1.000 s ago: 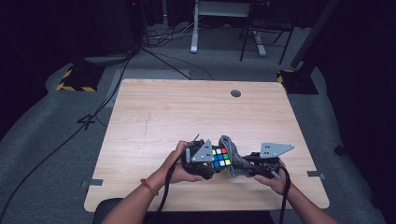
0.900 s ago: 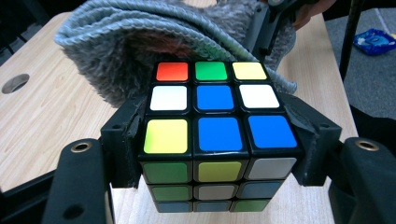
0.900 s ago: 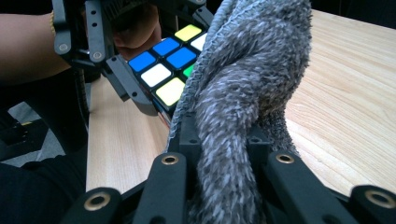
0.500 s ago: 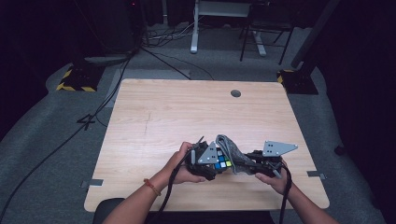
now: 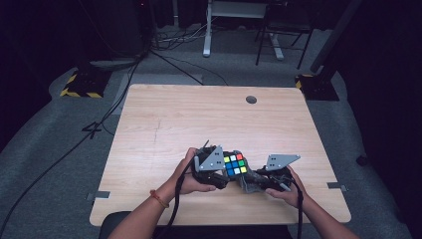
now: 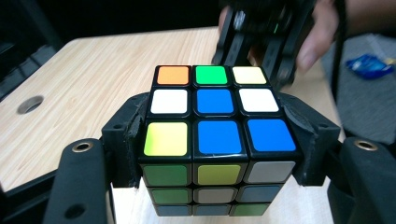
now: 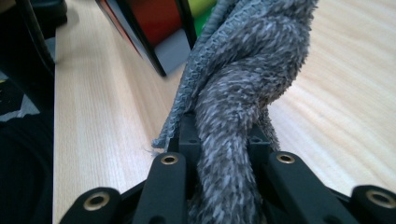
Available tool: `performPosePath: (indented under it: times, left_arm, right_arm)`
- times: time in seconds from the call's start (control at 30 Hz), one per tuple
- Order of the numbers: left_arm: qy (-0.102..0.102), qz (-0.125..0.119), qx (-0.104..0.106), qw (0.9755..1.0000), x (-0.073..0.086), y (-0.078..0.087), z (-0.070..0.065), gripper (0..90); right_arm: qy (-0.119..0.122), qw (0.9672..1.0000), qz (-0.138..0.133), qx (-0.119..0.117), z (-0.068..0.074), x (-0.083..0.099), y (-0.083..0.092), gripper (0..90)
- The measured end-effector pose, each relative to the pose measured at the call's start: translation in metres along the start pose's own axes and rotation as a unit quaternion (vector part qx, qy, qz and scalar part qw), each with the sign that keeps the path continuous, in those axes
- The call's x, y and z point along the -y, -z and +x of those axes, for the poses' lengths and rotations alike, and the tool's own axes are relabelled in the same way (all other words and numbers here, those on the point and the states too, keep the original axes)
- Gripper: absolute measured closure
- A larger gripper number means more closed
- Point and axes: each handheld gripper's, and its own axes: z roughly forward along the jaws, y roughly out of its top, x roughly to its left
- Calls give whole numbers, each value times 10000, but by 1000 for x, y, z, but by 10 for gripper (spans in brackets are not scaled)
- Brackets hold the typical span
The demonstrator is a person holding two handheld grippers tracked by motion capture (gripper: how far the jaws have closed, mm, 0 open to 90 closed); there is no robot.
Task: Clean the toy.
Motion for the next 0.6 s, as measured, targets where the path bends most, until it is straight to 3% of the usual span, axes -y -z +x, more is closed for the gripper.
performPosePath:
  times: [0.07, 0.33, 0.6]
  left_arm:
    - [-60, 83, -14, 9999, 1, -1, -1, 335]
    - [-75, 212, 92, 9997, 4, -10, -3, 334]
    - [-102, 456, 110, 9988, 9, -17, -2, 334]
  right_arm:
    - [14, 10000, -44, 17, 0, -2, 1, 759]
    - [-43, 9973, -721, 107, 2, -13, 21, 759]
    - [26, 9961, -866, 149, 4, -16, 29, 759]
